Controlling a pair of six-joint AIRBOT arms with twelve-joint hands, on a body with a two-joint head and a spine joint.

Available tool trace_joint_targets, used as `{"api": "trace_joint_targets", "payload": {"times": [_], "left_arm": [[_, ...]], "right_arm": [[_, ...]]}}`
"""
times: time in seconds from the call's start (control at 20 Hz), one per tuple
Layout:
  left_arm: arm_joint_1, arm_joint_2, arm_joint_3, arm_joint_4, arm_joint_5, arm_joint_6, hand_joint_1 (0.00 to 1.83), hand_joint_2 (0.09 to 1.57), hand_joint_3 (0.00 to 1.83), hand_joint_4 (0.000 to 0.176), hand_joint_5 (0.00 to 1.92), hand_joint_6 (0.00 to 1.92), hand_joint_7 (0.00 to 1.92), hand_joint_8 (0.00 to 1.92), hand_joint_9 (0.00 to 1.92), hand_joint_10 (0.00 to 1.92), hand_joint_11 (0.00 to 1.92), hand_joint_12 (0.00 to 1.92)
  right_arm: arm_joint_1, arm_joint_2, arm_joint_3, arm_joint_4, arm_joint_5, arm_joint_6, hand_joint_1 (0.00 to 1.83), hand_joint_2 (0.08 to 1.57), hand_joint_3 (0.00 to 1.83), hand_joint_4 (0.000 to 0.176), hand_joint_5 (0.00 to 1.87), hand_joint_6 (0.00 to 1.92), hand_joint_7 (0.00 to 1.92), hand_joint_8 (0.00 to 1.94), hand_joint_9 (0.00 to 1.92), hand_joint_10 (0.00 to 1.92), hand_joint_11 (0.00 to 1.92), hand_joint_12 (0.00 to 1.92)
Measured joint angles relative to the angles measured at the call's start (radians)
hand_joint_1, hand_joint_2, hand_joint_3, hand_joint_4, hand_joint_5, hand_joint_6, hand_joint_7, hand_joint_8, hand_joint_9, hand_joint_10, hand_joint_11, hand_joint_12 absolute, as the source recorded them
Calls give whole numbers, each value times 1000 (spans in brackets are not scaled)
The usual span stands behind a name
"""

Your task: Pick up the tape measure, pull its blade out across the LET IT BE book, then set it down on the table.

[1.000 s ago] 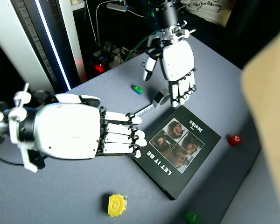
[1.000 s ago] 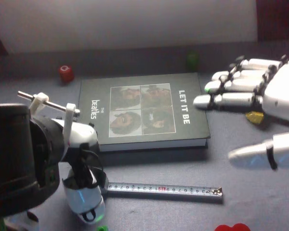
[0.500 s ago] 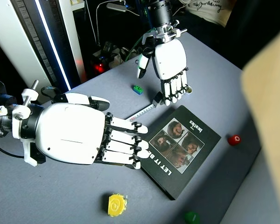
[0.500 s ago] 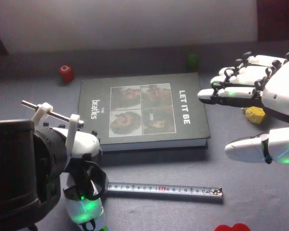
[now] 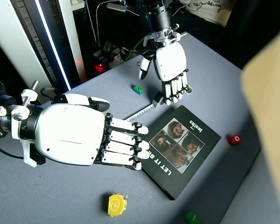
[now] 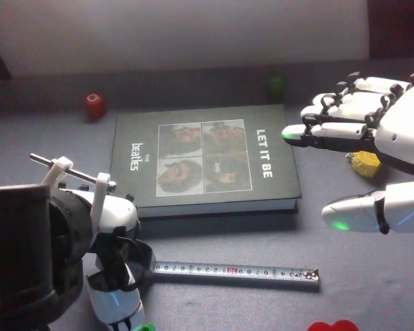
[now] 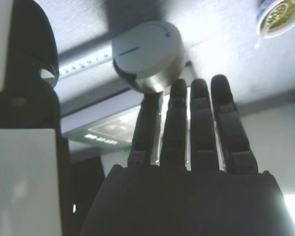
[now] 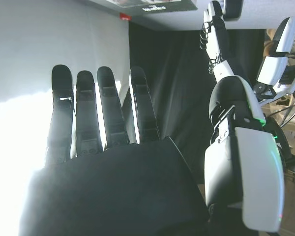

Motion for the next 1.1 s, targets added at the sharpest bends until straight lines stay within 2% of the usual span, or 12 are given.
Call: {"api": "trace_joint_targets", "payload": {"times": [0.3,0.45,1.1], "left_arm": [[16,-44,29,22,-12,-18,959,870,2,0,192,0,97,0,106,2,0,388],[26,-63,42,26,-13,-21,960,870,1,0,198,2,98,1,105,1,0,387],[71,-81,83,52,-38,-28,965,870,0,0,196,4,94,0,90,1,0,365]], "right_arm": [[0,0,0,0,18,0,16,1110,2,120,140,0,128,0,91,1,0,651],[1,0,0,0,26,0,15,1111,1,120,135,0,138,2,109,6,0,679],[1,0,-4,0,39,0,18,1108,0,119,148,3,154,3,122,5,0,677]]}}
